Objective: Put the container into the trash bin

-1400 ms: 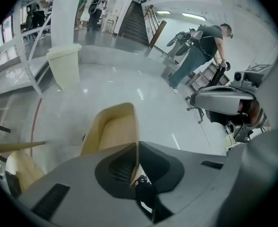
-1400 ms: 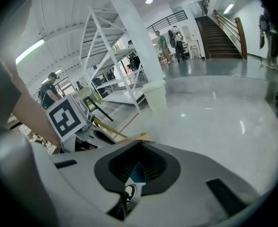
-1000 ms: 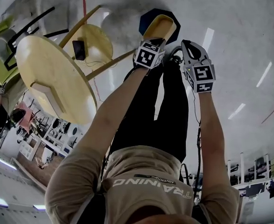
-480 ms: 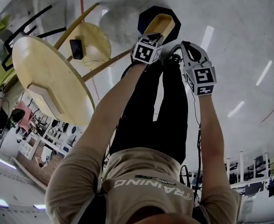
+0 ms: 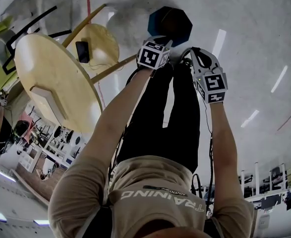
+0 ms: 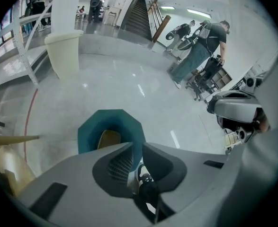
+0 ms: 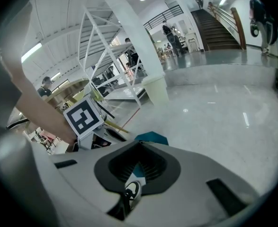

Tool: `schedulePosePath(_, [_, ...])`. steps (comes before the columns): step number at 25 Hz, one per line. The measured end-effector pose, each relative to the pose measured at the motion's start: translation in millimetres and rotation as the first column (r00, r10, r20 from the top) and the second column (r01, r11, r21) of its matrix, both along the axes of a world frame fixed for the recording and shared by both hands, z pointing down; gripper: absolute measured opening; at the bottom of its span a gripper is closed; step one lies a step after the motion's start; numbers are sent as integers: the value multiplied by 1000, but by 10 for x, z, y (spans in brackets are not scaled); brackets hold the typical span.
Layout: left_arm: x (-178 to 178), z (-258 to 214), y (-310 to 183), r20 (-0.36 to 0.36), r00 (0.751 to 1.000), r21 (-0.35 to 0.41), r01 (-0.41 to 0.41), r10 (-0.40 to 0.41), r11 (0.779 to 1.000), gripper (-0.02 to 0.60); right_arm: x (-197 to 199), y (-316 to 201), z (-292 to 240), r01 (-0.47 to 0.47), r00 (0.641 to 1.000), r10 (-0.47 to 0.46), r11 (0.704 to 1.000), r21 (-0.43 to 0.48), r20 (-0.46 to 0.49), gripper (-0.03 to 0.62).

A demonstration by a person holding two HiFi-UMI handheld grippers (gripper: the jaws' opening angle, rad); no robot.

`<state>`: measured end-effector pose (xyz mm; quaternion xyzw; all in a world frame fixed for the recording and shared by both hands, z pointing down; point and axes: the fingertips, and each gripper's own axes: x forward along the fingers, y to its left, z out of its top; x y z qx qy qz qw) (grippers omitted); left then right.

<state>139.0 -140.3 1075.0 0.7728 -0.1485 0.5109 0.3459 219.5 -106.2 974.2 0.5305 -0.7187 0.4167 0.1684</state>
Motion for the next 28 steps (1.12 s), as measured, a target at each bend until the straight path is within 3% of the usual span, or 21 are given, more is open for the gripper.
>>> schedulePosePath(5, [-25, -327, 25, -22, 1000, 27, -11, 12, 1000, 67, 0, -6, -294, -5, 999, 6, 999, 32, -39, 5])
schedulePosePath(8, [-34, -604, 25, -46, 999, 52, -16, 19, 999, 17, -8, -12, -542, 3, 997, 1, 998, 56, -72, 3])
schedulePosePath(13, [-112, -1134, 144, -74, 997, 52, -22, 26, 998, 11, -36, 36, -1021, -13, 995, 20, 997, 74, -94, 5])
schedulePosePath(22, [-187, -2476, 211, -166, 985, 117, -25, 45, 993, 11, -265, 183, -2085, 49, 989, -33, 993, 107, -144, 3])
schedulePosePath(28, [-189, -3383, 153, -233, 972, 181, 39, 4, 983, 11, -391, 321, -2831, 70, 990, -51, 987, 143, -130, 3])
